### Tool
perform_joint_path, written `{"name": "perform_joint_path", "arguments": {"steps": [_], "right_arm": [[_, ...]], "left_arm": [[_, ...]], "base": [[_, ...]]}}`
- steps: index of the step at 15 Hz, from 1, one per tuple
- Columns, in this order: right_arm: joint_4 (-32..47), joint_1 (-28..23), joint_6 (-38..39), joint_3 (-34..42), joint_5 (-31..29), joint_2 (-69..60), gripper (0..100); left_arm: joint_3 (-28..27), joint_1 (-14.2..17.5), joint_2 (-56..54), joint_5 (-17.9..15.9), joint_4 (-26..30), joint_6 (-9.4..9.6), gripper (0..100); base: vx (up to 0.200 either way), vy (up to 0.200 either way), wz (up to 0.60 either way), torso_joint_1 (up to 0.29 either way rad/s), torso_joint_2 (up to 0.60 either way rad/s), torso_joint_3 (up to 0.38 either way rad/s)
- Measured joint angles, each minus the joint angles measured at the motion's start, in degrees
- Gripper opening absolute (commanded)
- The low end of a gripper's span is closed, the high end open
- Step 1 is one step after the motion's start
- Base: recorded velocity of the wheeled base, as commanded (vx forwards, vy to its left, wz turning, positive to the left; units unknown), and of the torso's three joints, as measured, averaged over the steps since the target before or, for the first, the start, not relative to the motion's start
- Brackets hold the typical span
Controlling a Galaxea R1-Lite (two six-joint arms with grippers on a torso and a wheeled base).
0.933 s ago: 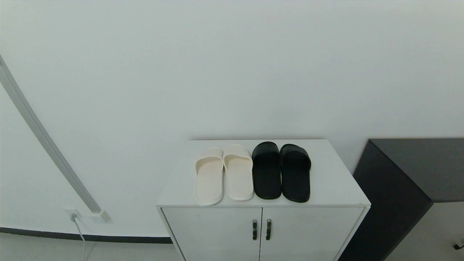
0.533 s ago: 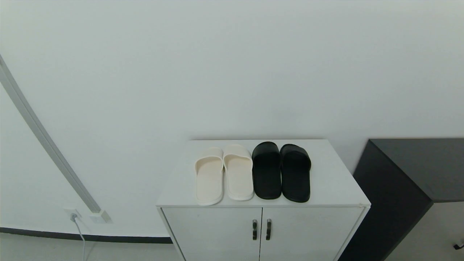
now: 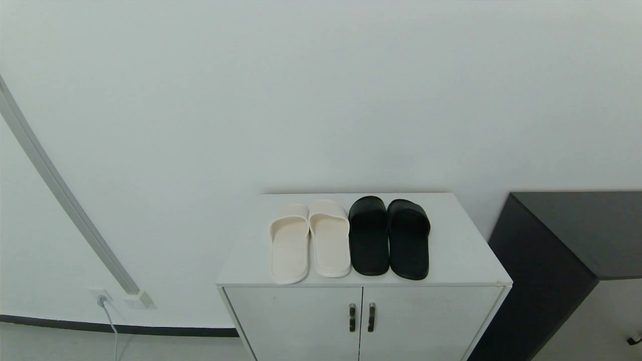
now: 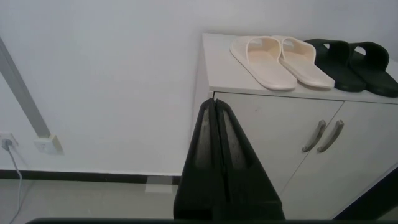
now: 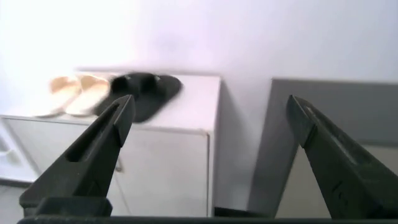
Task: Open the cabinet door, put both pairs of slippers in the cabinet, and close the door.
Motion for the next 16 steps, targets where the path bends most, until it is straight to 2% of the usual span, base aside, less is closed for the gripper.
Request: {"name": "perform_joint_path", "arguments": {"steps": [3,5,7,9,12,14,16], "right_arm": [[-4.4,0.6,-0.4,-1.5,3.4,14.1,100],[-12.3,2.3,0.6,-0.3,4.0,26.0,100],[-19.9,6.8,2.5,0.1,1.6,36.8,100],[-25.0,16.5,6.0,-0.7,-5.6,45.4,100],[-28.3,30.8,11.2,-5.5,-18.8,56.5,100],[-29.5,37.3,13.8,-10.3,-25.0,62.9,100],[-30.9,41.6,15.8,-14.4,-30.9,68.7,100]], "left_arm": [[0.0,0.0,0.0,0.0,0.0,0.11,0],[0.0,0.0,0.0,0.0,0.0,0.11,0],[0.0,0.0,0.0,0.0,0.0,0.13,0],[0.0,0.0,0.0,-0.1,0.0,0.13,0],[0.0,0.0,0.0,-0.2,0.0,0.13,0],[0.0,0.0,0.0,-0.2,0.0,0.13,0],[0.0,0.0,0.0,-0.2,0.0,0.13,0]], "base": [[0.0,0.0,0.0,0.0,0.0,0.0],[0.0,0.0,0.0,0.0,0.0,0.0],[0.0,0.0,0.0,0.0,0.0,0.0],[0.0,0.0,0.0,0.0,0.0,0.0],[0.0,0.0,0.0,0.0,0.0,0.0],[0.0,0.0,0.0,0.0,0.0,0.0],[0.0,0.0,0.0,0.0,0.0,0.0]]}}
